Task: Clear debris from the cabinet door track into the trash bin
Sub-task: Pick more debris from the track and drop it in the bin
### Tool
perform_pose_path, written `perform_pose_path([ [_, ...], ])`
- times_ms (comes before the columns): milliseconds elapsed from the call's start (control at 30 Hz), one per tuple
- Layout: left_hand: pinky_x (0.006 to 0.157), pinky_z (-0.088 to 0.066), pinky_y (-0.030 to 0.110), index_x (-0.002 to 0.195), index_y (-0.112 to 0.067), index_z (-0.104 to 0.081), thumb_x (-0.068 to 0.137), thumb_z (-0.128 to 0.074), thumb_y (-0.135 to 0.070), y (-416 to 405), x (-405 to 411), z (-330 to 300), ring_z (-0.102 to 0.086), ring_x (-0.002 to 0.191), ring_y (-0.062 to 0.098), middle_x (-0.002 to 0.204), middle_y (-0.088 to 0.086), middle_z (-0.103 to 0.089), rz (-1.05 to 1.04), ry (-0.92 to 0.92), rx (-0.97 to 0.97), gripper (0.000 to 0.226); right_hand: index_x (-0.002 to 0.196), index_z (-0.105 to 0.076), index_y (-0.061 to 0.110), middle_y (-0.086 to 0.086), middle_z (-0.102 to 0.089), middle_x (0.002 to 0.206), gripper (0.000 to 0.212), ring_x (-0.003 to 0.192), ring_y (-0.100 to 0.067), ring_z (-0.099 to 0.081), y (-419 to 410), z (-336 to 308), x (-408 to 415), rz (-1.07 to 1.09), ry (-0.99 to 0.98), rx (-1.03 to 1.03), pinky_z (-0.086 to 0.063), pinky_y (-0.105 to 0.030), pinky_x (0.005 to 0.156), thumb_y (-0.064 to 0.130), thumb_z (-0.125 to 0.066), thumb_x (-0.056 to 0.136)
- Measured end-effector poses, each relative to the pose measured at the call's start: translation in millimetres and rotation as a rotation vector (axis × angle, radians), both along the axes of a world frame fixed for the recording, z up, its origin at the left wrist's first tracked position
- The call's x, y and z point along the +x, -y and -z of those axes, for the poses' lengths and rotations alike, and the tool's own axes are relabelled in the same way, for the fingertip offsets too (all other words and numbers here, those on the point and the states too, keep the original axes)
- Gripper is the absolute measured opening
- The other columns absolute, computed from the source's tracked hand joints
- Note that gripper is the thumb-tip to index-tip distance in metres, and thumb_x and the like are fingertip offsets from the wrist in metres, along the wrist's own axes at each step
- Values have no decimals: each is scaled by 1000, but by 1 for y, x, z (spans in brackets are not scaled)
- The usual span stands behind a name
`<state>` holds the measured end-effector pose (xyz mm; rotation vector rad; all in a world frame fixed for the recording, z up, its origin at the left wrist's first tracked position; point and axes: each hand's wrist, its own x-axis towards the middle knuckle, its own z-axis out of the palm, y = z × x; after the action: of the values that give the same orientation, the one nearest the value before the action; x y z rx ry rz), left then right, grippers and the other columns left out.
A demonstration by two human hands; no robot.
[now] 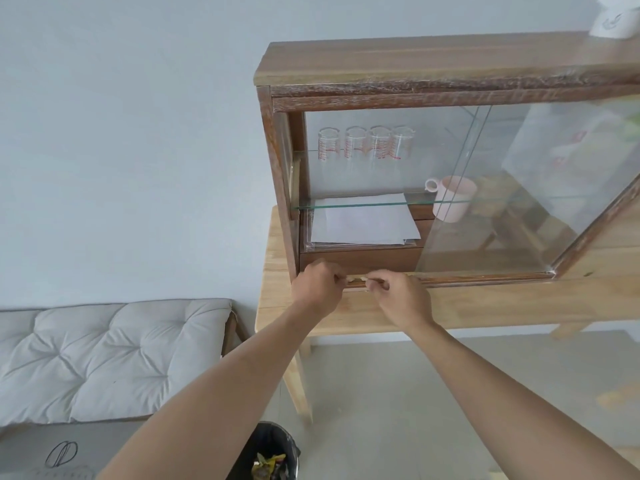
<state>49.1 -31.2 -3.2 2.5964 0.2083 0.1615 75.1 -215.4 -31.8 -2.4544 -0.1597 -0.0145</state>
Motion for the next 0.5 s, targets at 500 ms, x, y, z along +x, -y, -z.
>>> perform_pose_path([
  [500, 79, -57, 40, 91, -16, -75, 94, -69, -21, -8, -8, 7, -66, 90, 20, 98, 0, -72, 5, 83, -167, 8, 111, -79, 36, 7, -76, 83, 23, 88, -30, -72, 19, -3, 13, 46, 52, -116, -44, -34, 66, 46, -60, 104],
])
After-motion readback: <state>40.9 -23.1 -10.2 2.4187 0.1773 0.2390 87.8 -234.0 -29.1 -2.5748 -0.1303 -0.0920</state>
